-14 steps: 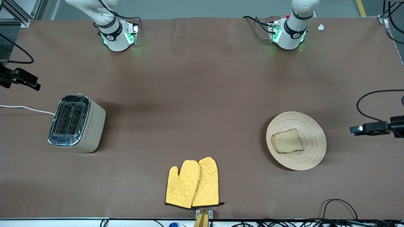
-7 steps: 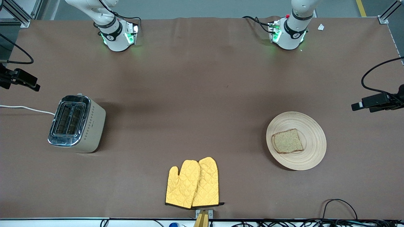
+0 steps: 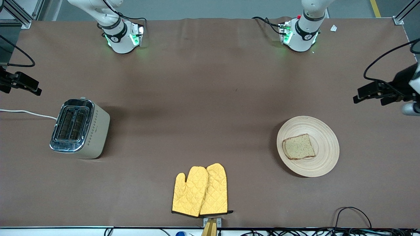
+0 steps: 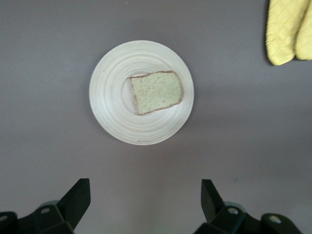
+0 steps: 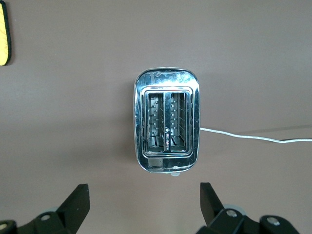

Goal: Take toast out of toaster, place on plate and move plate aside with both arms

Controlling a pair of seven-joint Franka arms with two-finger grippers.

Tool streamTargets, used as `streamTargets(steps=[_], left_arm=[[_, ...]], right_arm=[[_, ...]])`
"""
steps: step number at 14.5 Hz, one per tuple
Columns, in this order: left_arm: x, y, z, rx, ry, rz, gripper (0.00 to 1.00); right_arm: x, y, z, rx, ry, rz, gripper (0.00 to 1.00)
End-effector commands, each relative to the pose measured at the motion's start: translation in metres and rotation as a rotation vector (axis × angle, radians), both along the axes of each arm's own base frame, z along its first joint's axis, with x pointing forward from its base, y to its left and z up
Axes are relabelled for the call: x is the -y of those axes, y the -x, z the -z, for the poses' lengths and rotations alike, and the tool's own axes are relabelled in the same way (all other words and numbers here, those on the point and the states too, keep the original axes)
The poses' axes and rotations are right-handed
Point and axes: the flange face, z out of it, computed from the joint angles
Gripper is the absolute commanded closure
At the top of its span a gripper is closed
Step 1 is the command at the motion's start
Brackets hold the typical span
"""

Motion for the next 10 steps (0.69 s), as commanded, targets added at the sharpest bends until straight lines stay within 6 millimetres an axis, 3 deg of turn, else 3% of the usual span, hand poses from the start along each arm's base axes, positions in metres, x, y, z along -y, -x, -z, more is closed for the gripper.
streamTargets(steps=[1,5,10], left_arm=[[0.017,0.025,-0.019,0.015,-0.111,0.008,0.00],[0.010,0.047,-0.040,0.003,-0.143,-0.002,0.00],[0.022,0.093,-0.039,-0.025,-0.159,0.011,0.00]], right_arm=[[0.000,-0.001,0.002,0.009,-0.002,-0.009,0.00],[-0.002,-0.002,0.007,0.010,-0.001,-0.012,0.00],[-0.001,0.001,0.008,-0.002,-0.003,-0.015,0.00]])
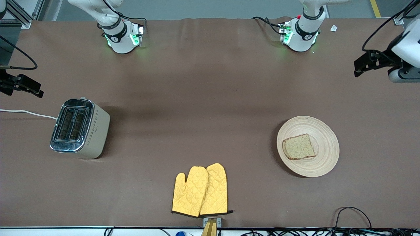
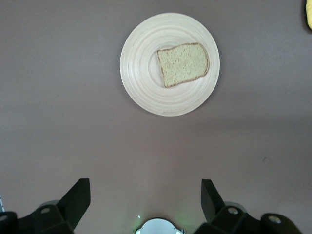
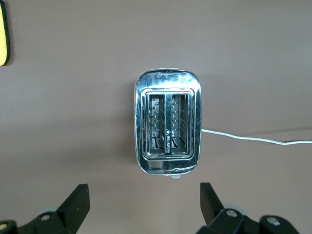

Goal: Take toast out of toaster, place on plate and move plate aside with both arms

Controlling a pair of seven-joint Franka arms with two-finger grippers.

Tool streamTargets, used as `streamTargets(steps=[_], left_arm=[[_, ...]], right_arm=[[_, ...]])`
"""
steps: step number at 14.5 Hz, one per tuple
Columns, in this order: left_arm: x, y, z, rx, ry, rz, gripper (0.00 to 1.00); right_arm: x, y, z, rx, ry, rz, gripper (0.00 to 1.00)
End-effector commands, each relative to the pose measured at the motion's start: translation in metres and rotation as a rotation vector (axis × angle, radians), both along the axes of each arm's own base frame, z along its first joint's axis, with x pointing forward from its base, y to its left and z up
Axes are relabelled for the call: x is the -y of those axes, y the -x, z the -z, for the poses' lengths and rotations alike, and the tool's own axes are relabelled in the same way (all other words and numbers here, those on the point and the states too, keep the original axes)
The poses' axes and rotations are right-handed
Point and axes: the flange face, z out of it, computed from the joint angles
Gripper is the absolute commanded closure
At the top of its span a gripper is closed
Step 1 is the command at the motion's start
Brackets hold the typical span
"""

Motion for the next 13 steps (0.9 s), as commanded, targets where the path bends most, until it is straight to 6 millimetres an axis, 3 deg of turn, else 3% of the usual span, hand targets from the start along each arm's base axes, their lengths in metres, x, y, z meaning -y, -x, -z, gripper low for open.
streamTargets(steps=[1,6,9,13], left_arm=[[0.004,0.036,-0.001,0.022,-0.009,0.003,0.00],[0.005,0.055,-0.002,0.040,0.038,-0.003,0.00],[0.005,0.047,-0.007,0.044,0.066,0.007,0.00],[-0.005,0.038,-0.011,0.051,0.071,-0.008,0.00]], right_arm=[[0.001,0.006,-0.002,-0.001,-0.003,-0.011,0.00],[-0.001,0.009,-0.004,-0.008,-0.003,-0.017,0.00],[-0.001,0.007,0.005,-0.016,-0.003,-0.017,0.00],[-0.008,0.007,0.000,-0.001,-0.003,-0.032,0.00]])
